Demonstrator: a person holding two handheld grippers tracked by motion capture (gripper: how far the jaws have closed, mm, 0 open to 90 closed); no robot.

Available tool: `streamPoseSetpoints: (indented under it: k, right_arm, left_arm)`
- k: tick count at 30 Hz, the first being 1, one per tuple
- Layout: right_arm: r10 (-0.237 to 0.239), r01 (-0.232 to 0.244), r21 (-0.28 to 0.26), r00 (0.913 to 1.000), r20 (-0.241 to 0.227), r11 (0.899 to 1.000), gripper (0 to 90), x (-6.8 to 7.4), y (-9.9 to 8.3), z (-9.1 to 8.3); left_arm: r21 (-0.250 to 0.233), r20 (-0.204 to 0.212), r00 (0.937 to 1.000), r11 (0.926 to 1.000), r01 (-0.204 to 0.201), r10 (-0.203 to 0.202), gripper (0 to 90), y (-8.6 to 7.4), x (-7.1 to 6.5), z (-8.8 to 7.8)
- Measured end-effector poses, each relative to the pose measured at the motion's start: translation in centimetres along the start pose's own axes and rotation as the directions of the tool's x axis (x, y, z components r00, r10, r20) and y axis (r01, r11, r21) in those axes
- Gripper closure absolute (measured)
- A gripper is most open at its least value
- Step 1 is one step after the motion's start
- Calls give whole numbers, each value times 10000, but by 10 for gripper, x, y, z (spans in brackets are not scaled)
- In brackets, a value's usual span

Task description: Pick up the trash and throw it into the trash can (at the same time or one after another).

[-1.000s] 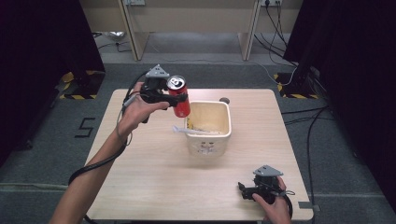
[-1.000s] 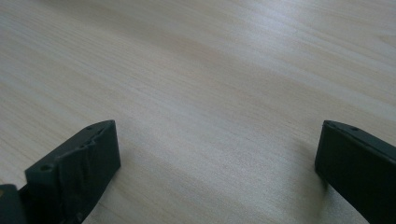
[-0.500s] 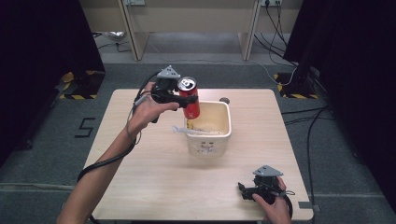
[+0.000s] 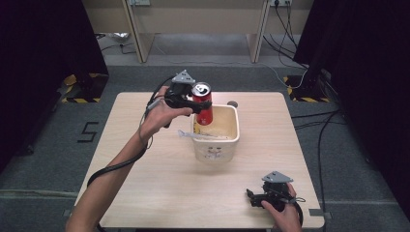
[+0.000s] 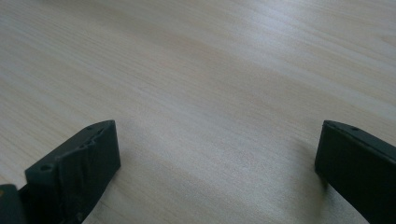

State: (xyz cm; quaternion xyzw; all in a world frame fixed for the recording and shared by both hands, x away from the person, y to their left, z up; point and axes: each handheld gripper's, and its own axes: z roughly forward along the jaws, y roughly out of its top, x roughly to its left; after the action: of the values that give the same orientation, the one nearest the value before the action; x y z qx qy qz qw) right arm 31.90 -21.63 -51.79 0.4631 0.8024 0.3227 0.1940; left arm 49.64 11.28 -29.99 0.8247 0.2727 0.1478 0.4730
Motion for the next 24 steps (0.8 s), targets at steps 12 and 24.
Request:
streamPoseSetpoints:
  k: [12, 24]
  right_arm:
    - [3, -3, 5, 10000, -6, 10000, 3, 0, 0, 0]
    - [-6, 6, 0, 10000, -9, 10000, 3, 0, 0, 0]
  left_arm:
    - [353, 147, 9998, 9993, -98, 93, 343, -7, 3, 13]
    - [542, 367, 9992, 9984, -174, 154, 342, -11, 4, 26]
